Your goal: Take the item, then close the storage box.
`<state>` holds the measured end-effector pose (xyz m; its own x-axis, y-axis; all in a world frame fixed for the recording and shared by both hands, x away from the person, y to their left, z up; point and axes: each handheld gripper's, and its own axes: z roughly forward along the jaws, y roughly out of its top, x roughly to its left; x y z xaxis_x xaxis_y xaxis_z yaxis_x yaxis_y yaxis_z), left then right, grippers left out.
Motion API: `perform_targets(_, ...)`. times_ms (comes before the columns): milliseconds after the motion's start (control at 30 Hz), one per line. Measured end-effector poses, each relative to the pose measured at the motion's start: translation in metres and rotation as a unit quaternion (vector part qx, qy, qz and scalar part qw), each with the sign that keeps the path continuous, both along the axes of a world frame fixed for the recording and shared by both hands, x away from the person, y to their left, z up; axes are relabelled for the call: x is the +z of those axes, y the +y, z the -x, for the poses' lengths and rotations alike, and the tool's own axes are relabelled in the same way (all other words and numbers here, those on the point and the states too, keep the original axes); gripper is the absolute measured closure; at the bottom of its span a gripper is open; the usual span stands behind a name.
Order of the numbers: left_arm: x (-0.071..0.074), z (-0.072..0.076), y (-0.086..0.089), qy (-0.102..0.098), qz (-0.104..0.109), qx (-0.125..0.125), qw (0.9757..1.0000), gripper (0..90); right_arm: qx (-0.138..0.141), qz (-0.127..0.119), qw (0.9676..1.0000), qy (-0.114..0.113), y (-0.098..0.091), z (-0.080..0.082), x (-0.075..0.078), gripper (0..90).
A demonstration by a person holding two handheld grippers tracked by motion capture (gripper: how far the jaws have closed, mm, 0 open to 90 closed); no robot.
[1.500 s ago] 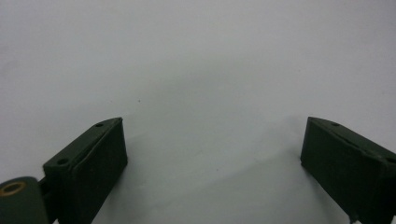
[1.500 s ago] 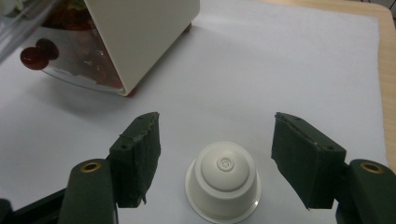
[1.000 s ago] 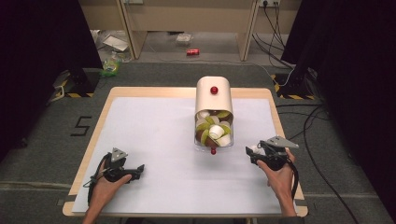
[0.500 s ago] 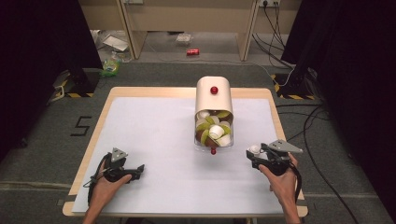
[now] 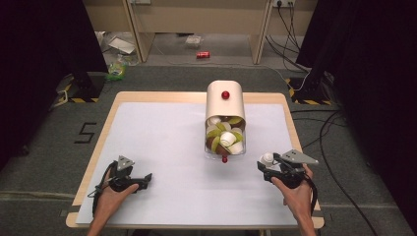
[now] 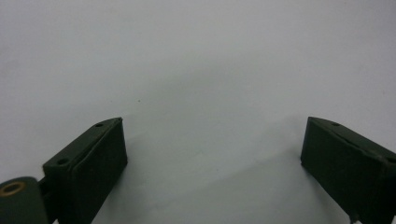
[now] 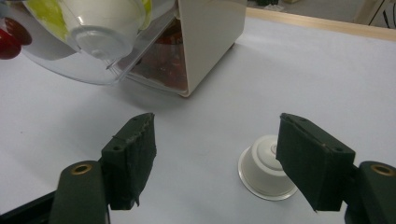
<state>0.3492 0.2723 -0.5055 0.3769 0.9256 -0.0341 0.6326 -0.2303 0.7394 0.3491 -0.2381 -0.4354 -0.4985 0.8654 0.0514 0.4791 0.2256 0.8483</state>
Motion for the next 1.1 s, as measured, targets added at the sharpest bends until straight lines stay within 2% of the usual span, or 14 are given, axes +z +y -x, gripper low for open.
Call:
perform_targets(367,0.000,0.000,0.000,0.001,-0.001,0.000,1.0000,6.1,0.016,-0.001,0.9998,-0.009,0.003,0.005,0.004,28.2)
perform_targets(767,0.000,0.000,0.000,0.000,0.000,0.000,1.0000,6.1,0.049,0.006,0.9987,-0.006,0.019,0.006,0.003,22.3)
perform_targets(1100,0.000,0.000,0.000,0.000,-0.001,0.000,1.0000,6.1,0.054,0.007,0.9985,-0.011,0.025,0.007,0.003,22.3)
